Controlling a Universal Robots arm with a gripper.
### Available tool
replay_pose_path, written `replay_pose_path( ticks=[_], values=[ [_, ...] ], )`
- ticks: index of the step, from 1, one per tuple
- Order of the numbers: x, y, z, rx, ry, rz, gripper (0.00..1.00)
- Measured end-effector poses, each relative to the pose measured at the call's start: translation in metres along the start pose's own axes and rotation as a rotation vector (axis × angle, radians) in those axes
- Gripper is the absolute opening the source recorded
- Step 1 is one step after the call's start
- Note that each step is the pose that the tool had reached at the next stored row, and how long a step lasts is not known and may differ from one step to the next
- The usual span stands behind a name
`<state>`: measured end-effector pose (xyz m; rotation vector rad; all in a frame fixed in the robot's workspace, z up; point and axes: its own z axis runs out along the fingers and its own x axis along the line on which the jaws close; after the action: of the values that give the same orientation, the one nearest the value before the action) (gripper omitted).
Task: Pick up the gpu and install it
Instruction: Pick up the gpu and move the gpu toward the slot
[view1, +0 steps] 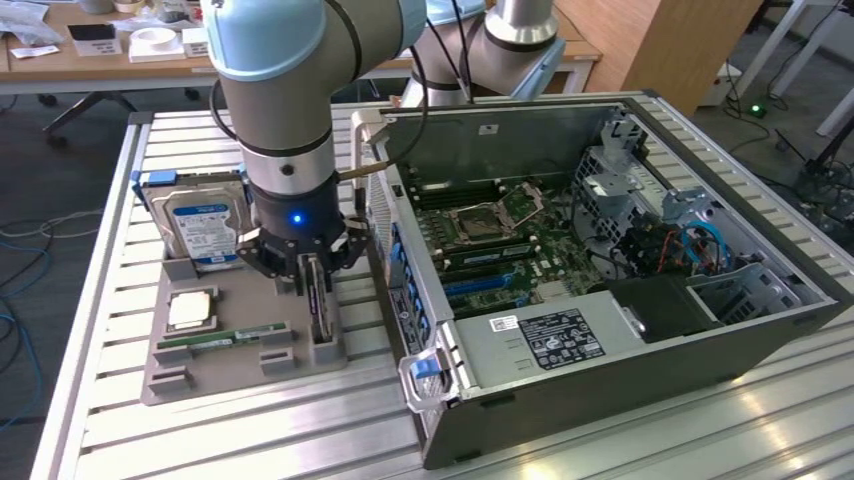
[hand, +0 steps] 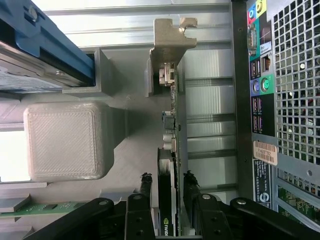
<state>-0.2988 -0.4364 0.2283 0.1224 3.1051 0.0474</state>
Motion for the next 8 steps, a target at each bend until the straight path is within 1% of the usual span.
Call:
replay_pose_path(
  ticks=[8],
  values=[
    [0.0001, 0.0012, 0.0001, 0.0, -0.0001, 0.0, 0.39]
  ],
)
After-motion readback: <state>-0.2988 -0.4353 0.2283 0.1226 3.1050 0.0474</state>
